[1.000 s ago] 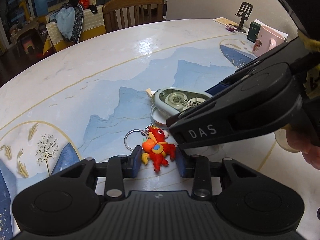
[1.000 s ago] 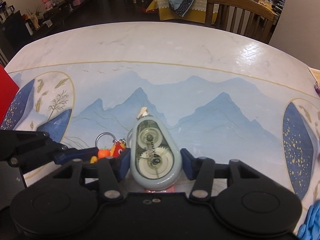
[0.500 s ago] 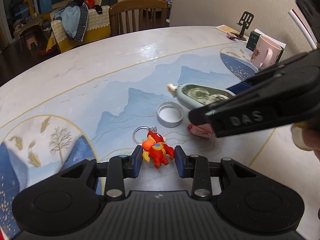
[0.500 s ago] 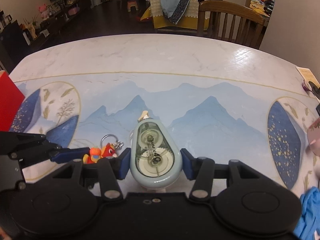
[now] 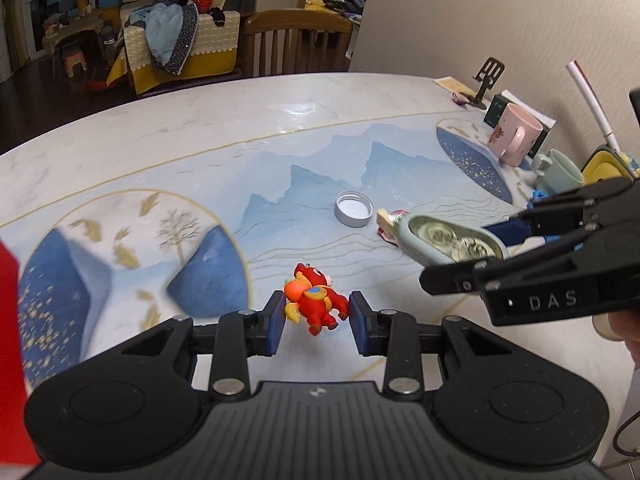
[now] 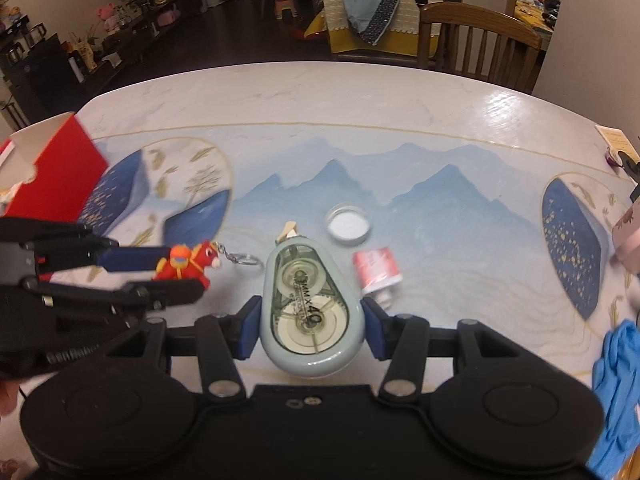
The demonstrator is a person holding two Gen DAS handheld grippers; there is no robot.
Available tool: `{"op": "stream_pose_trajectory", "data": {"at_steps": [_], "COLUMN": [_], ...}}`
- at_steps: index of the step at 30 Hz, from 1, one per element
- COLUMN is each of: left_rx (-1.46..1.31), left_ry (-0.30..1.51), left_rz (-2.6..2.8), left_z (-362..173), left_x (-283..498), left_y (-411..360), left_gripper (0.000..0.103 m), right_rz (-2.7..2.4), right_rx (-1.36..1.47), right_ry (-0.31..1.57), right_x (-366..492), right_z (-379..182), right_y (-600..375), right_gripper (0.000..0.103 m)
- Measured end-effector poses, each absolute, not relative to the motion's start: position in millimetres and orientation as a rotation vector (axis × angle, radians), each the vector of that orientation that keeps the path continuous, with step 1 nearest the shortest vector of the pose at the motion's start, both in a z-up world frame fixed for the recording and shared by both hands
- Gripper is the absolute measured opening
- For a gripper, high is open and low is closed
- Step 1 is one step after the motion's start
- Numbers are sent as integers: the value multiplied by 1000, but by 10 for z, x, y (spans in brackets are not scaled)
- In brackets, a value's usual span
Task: Organize objects
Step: 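Lift the keychain toy with the left tool while the right tool lifts the tape dispenser, then raise the keychain toy with the left tool toward the box while the right tool carries the dispenser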
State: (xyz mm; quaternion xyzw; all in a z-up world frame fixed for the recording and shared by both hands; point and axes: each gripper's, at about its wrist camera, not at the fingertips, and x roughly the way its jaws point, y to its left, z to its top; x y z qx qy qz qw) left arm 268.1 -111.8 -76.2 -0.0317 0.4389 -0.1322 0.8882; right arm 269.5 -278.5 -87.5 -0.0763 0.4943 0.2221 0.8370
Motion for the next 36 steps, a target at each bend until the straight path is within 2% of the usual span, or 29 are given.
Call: {"op": "stream_pose_trajectory", "data": {"at_steps": [3, 5, 17, 20, 22, 23, 36], "left_rx": [-86, -104, -39, -20, -6, 1, 121], "left_ry": [897, 887, 958, 978, 981, 973, 960], "left_rz": [-269, -273, -314, -350, -372, -380, -411], "left_z": [-682, -636, -868, -955, -994, -1004, -1250], "left_x": [2530, 2435, 2147, 2164, 2189, 2200, 2521], "left_y": [-975, -860, -485, -521, -558, -578, -972], "left_gripper": [29, 20, 21, 31, 50, 65, 66], "right_rz": [481, 488, 482, 463, 448, 440, 373], "right_rx": [-165, -170, -220, -216, -210, -205, -163], "right_ry": [1049, 1048, 1052, 1064, 1072, 1077, 1117], "right_x": [2546, 2454, 2043, 1972, 1926, 1910, 1859], "right_z": [-830, -797, -766, -791, -805, -816, -963], "right_y": [-2697, -2627, -2305, -2308, -2330, -2343, -2584], "right_gripper": [51, 51, 51, 51, 51, 51, 51]}}
